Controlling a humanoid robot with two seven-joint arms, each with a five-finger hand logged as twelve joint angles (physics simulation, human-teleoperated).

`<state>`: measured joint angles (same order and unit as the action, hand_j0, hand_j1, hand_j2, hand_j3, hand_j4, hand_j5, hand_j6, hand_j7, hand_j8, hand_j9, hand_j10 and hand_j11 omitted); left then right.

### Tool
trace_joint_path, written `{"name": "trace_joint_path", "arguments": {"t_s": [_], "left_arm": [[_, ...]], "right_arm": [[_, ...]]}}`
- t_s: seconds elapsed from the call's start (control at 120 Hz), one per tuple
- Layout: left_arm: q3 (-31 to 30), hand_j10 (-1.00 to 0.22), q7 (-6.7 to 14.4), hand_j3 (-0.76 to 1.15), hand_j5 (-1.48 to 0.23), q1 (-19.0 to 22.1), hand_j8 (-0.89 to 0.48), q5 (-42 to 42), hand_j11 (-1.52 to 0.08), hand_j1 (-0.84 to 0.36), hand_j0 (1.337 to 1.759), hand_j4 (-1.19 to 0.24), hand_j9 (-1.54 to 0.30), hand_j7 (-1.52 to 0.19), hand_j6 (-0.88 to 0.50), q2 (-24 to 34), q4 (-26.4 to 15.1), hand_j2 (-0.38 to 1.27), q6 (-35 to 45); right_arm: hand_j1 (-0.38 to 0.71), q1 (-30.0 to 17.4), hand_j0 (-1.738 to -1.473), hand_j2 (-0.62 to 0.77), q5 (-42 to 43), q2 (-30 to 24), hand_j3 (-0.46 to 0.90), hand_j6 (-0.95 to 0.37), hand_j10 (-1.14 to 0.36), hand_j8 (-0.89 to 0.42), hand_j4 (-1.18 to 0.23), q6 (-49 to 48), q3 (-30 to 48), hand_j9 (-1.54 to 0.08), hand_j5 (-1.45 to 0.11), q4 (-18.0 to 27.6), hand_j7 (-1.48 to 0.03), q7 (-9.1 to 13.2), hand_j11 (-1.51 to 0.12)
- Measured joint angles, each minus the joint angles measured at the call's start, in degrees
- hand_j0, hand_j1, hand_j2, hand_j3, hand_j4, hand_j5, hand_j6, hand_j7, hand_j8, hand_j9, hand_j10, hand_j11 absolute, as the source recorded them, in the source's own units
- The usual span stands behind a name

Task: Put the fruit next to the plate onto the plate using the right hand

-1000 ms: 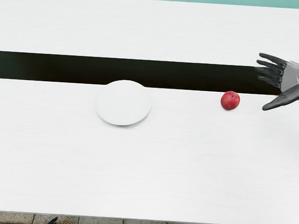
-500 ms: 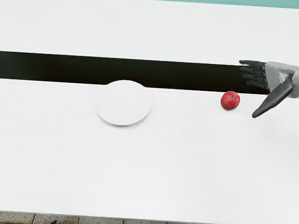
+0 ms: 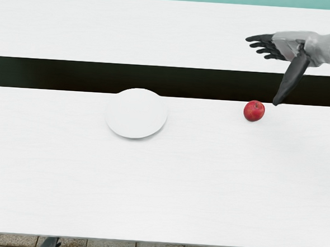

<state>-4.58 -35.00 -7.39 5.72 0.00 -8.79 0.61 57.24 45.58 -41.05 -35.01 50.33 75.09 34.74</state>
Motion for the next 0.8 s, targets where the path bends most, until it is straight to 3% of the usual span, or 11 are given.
{"name": "trace_joint_path", "arguments": {"t_s": [0.25,0.45,0.65,0.8], "left_arm": [[-0.1,-0.01,0.0,0.00,-0.01,0.4,-0.01,0.0,-0.01,0.34,1.658,-0.01,-0.01,-0.01,-0.01,0.0,0.0,0.00,0.0],[-0.2,-0.01,0.0,0.00,-0.01,0.4,-0.01,0.0,-0.01,0.34,1.658,-0.01,-0.01,-0.01,-0.01,0.0,-0.1,0.00,0.0],[0.0,-0.01,0.0,0.00,-0.01,0.8,-0.01,0.0,-0.01,0.34,1.658,-0.01,-0.01,-0.01,-0.01,0.0,-0.1,0.00,0.0],[-0.2,-0.01,0.0,0.00,-0.01,0.8,-0.01,0.0,-0.01,0.34,1.658,-0.01,-0.01,-0.01,-0.01,0.0,-0.3,0.00,0.0]], "right_arm": [[-0.35,-0.8,-1.658,0.00,5.3,-2.1,0.00,0.00,0.00,0.00,0.00,0.0,-3.1,0.00,0.00,7.9,0.00,0.2,0.00],[-0.33,-2.4,-1.658,0.00,19.5,-2.5,0.00,-0.02,-0.02,-0.02,-0.02,0.0,-3.2,-0.02,-0.02,17.3,-0.02,0.3,-0.02],[-0.28,-5.3,-1.658,-0.01,27.4,0.7,0.00,-0.06,-0.06,-0.06,-0.06,0.0,-3.7,-0.08,-0.08,19.9,-0.08,0.3,-0.08],[-0.26,-6.5,-1.658,-0.01,30.2,1.7,0.00,-0.08,-0.08,-0.08,-0.08,0.0,-3.8,-0.10,-0.10,18.9,-0.10,0.3,-0.10]]}}
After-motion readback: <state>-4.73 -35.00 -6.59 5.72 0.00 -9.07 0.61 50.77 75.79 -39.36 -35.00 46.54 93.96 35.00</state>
